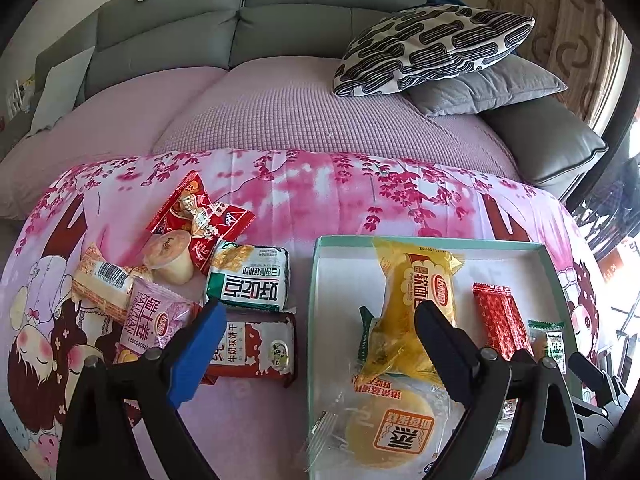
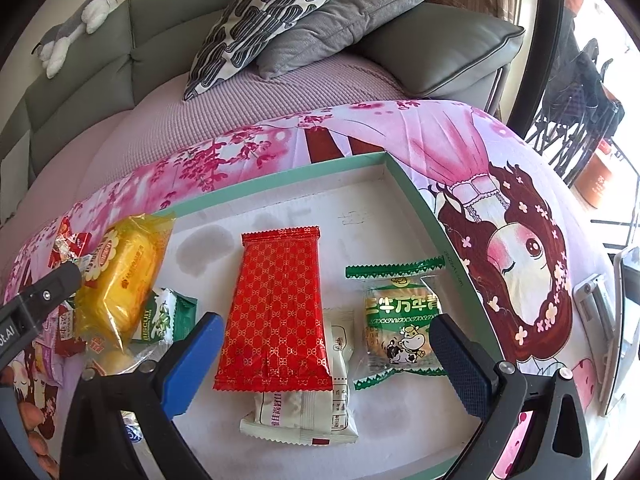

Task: Organize snacks
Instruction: 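Move both tools away from the tray toward the remaining snacks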

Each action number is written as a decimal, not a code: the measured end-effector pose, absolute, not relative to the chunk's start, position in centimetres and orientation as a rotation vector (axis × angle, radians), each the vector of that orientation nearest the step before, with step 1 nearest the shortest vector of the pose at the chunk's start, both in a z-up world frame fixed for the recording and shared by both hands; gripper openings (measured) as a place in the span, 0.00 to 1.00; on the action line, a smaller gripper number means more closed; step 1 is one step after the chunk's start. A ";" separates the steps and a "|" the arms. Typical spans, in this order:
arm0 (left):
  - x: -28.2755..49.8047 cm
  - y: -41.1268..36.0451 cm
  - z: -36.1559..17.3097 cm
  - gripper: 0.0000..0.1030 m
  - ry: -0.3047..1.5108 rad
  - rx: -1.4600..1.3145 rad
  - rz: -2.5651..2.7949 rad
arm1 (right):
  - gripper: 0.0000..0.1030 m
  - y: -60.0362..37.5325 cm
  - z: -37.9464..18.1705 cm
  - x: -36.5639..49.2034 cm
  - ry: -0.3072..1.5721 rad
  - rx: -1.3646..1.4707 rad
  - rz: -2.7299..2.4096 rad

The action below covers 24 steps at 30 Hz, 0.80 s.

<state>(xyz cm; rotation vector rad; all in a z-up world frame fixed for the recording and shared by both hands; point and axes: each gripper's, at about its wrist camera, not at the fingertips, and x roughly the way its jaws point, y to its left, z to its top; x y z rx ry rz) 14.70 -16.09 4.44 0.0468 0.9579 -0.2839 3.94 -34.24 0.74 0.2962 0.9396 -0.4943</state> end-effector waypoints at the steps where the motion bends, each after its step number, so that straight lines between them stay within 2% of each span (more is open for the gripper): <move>1: 14.6 -15.9 4.5 0.92 0.958 0.054 -0.277 | 1.00 -34.1 0.7 4.0 0.942 0.286 -0.492; 14: 14.2 -10.3 5.9 0.92 0.925 0.027 -0.175 | 1.00 -31.1 3.8 3.8 0.846 0.236 -0.403; 24: 13.9 -0.9 4.4 0.92 0.963 -0.051 0.062 | 1.00 -25.5 5.4 4.9 0.803 0.201 -0.255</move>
